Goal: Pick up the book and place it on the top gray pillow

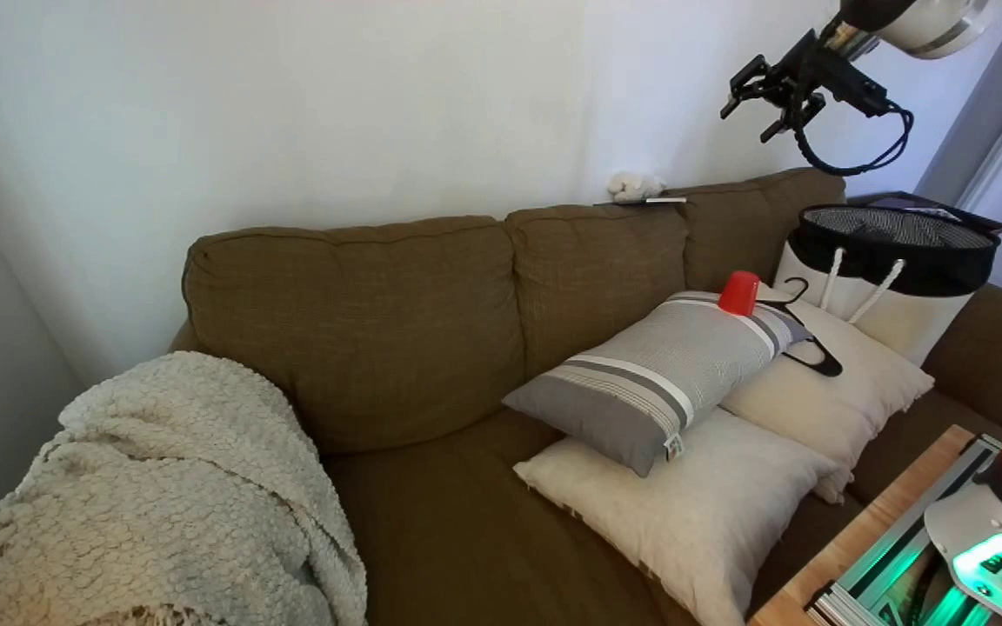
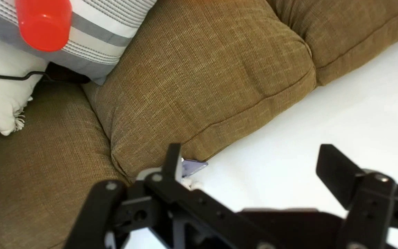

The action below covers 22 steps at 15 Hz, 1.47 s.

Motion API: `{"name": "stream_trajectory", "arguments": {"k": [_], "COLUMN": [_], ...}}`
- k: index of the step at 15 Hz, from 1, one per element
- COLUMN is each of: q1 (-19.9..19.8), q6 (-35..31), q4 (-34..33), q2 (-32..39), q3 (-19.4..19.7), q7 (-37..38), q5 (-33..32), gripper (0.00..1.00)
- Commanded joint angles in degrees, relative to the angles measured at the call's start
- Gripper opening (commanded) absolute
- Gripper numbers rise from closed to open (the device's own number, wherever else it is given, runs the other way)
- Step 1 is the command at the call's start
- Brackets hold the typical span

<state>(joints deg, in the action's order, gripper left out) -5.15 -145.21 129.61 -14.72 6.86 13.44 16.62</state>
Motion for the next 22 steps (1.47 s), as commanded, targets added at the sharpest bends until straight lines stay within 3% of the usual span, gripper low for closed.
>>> {"name": "stream_trajectory", "arguments": {"k": [1, 5, 8, 13, 19, 20, 22], "q1": [0.3, -4.74, -8.95, -12.89, -12.74, -12.38, -12.05], "q6": [6.42, 14.51, 16.91, 17.31, 15.28, 9.2, 3.86], "q4": [-9.88, -17.08, -17.67, -15.75, -15.54, -14.74, -16.42], "q2": [9.69, 17.8, 22.98, 30.37, 30.72, 30.23, 30.41], "q3": [6.49, 9.46, 10.3, 10.1, 9.58, 8.5, 6.66], "q7": [-7.1, -9.21, -8.01, -3.47, -3.74, -4.87, -6.5], "q5": [13.79, 25.87, 31.2, 33.03, 31.61, 37.09, 43.46], "gripper": [1.0, 1.0, 1.0, 1.0, 1.0, 1.0, 1.0]}}
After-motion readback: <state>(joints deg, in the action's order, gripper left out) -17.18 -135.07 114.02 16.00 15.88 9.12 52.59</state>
